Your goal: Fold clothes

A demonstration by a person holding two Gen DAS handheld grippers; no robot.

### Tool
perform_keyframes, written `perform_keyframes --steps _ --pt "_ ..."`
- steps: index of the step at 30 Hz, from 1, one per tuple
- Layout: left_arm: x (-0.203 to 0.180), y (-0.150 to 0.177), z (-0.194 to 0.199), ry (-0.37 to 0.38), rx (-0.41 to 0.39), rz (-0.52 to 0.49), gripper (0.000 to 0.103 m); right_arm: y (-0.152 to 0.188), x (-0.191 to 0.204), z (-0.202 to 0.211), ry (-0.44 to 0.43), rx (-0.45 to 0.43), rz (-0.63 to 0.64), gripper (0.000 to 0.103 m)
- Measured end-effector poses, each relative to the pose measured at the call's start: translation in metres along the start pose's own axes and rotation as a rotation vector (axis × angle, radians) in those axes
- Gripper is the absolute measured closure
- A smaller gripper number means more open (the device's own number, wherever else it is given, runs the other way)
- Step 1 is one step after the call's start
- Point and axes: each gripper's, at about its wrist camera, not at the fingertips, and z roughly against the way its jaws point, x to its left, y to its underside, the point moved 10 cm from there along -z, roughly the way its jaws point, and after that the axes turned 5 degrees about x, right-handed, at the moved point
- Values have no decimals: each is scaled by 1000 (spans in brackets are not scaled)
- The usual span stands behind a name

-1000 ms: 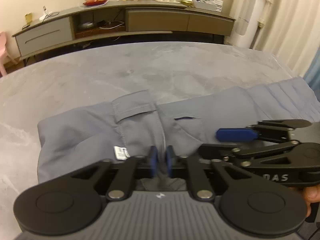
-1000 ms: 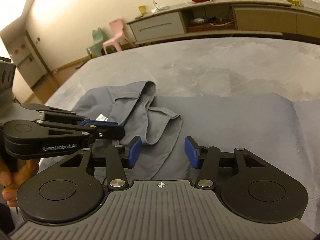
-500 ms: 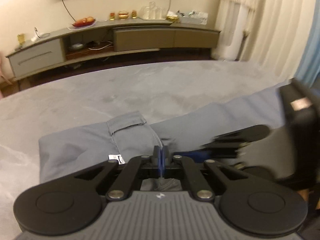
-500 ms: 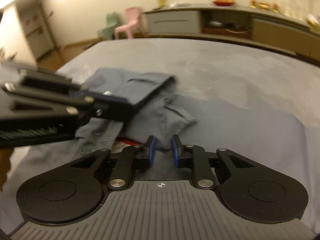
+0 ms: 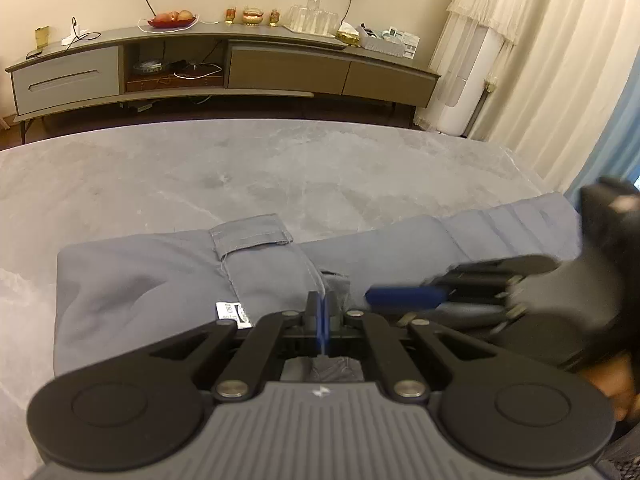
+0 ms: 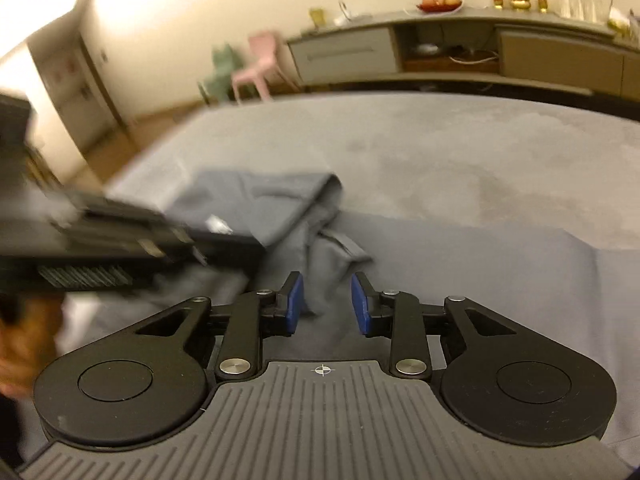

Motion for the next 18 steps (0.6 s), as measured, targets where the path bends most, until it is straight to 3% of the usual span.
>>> perform_keyframes --steps 3,10,16,18 --pt "0 0 3 18 -5 12 102 -5 19 -11 -24 -6 69 74" --pt "12 -4 3 39 -12 62 102 -23 25 -22 -180 -22 -51 74" --pt "17 8 -18 42 46 83 102 -11 31 -15 -161 -2 63 79" --pt "21 15 -27 53 83 106 101 -2 27 2 -91 4 56 71"
